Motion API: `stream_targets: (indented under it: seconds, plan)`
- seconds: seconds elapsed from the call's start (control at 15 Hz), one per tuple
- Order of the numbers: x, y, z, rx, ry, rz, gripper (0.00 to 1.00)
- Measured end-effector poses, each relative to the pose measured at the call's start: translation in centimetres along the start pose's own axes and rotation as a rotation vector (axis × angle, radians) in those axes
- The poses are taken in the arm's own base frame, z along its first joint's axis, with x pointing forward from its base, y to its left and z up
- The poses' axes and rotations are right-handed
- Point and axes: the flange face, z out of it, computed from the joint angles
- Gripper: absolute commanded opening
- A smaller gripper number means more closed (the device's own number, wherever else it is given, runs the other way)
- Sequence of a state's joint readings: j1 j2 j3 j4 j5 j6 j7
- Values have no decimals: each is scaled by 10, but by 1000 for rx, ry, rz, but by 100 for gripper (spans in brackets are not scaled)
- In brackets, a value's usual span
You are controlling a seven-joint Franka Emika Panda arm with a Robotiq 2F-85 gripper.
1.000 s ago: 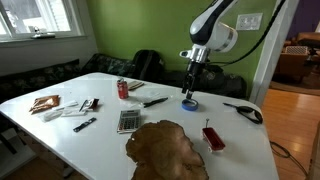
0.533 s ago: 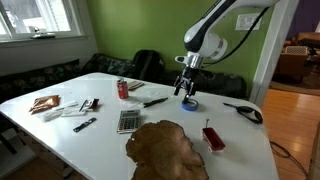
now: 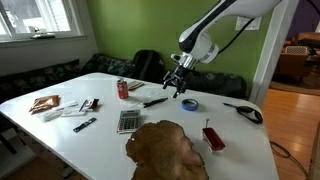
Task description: Put the clear plastic on the wooden tray
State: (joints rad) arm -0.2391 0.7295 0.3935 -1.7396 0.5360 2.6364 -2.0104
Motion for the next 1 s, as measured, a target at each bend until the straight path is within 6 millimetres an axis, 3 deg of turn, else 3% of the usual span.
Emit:
stream_targets:
  seconds: [0.27,0.6,1.0]
  plan:
    - [-3,3,0,-7,10,-5,100]
    - [-12,17,-2,-150,-109,-116,100]
    - [-27,24,28,-186,-197,-94,100]
